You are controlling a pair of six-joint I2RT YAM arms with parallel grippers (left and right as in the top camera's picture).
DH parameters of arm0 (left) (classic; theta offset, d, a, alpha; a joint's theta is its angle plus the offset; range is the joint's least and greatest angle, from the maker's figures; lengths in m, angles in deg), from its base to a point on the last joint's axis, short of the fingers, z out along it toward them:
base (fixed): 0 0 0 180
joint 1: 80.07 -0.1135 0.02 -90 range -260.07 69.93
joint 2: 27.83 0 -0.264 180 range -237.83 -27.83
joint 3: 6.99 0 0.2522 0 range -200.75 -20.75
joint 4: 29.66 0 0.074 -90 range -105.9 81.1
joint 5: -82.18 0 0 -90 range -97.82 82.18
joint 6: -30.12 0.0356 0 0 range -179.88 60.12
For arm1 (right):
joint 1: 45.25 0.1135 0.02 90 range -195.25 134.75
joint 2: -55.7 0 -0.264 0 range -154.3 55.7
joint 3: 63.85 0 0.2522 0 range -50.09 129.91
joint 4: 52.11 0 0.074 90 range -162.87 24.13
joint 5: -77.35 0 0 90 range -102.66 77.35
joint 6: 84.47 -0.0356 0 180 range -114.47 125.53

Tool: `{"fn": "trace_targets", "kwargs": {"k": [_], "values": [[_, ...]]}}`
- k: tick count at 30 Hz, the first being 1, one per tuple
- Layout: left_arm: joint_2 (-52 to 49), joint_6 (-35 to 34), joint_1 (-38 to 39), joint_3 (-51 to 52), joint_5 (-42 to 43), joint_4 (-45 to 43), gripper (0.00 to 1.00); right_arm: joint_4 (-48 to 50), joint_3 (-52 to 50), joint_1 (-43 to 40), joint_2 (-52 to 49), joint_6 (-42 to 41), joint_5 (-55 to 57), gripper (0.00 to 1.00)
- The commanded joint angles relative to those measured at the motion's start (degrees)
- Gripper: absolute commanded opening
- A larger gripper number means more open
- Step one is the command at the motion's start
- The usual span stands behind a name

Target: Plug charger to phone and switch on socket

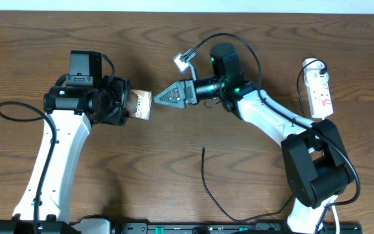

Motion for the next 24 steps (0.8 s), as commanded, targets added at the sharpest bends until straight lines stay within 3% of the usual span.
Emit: {"fn": "trace_targets", "kwargs": {"k": [1,6,17,24], "values": [[0.15,-8.09,0.15,-0.96,-2.93,-0.28,0.07,0.0,0.7,1.73,0.04,-0.33,3.3,0.99],[0.15,-12.41,0.98,-0.96,-2.71,-0.26,0.07,0.0,0.7,3.15,0.04,-0.33,5.7,0.99],[0.15,-14.69,5.29,-0.96,-2.91,-1.55,0.07,0.0,0.7,7.02,0.04,-0.37,10.62,0.99],[0.15,-15.5,6.03,-0.96,-2.86,-1.55,0.07,-0.02,0.7,8.57,0.04,-0.37,13.6,0.89]]}}
